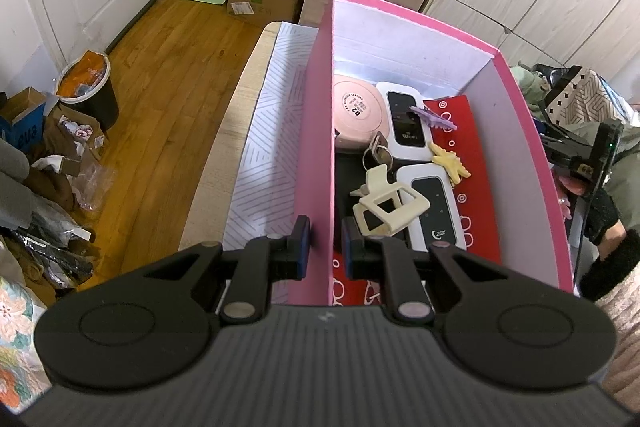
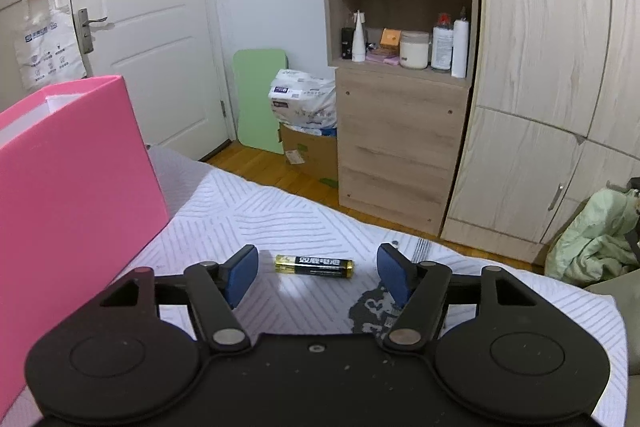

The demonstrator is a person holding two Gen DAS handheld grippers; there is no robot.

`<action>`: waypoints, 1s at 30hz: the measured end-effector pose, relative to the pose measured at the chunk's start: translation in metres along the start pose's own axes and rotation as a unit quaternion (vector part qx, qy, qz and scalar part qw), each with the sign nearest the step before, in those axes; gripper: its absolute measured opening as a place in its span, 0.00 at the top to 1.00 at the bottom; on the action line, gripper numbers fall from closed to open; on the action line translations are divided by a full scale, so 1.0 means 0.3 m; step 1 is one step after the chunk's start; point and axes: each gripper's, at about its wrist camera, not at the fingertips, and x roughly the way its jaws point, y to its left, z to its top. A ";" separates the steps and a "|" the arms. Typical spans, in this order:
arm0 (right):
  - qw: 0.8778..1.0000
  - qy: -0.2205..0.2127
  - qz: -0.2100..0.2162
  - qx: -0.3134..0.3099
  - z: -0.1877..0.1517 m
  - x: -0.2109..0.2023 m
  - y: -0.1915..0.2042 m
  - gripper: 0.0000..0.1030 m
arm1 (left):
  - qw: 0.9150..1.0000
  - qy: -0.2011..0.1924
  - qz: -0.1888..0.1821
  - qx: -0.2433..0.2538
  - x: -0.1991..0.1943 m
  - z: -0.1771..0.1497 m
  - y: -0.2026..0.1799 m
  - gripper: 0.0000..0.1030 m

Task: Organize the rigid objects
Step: 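Close the right gripper on the AA battery and lift it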

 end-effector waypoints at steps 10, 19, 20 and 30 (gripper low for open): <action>1.000 0.004 -0.013 0.026 0.004 -0.011 0.014 0.53 | 1.000 -0.002 0.000 0.004 -0.014 -0.004 0.003 0.86; 0.996 -0.036 0.032 0.075 0.027 -0.207 0.092 0.53 | 1.000 -0.003 0.007 0.025 -0.027 -0.007 -0.003 0.87; 0.995 -0.042 0.038 0.076 0.035 -0.233 0.109 0.53 | 1.000 -0.003 0.006 0.025 -0.027 -0.007 -0.002 0.87; 0.973 -0.017 0.192 0.125 0.170 -0.425 0.323 0.53 | 1.000 -0.005 -0.003 0.027 -0.026 -0.007 0.013 0.87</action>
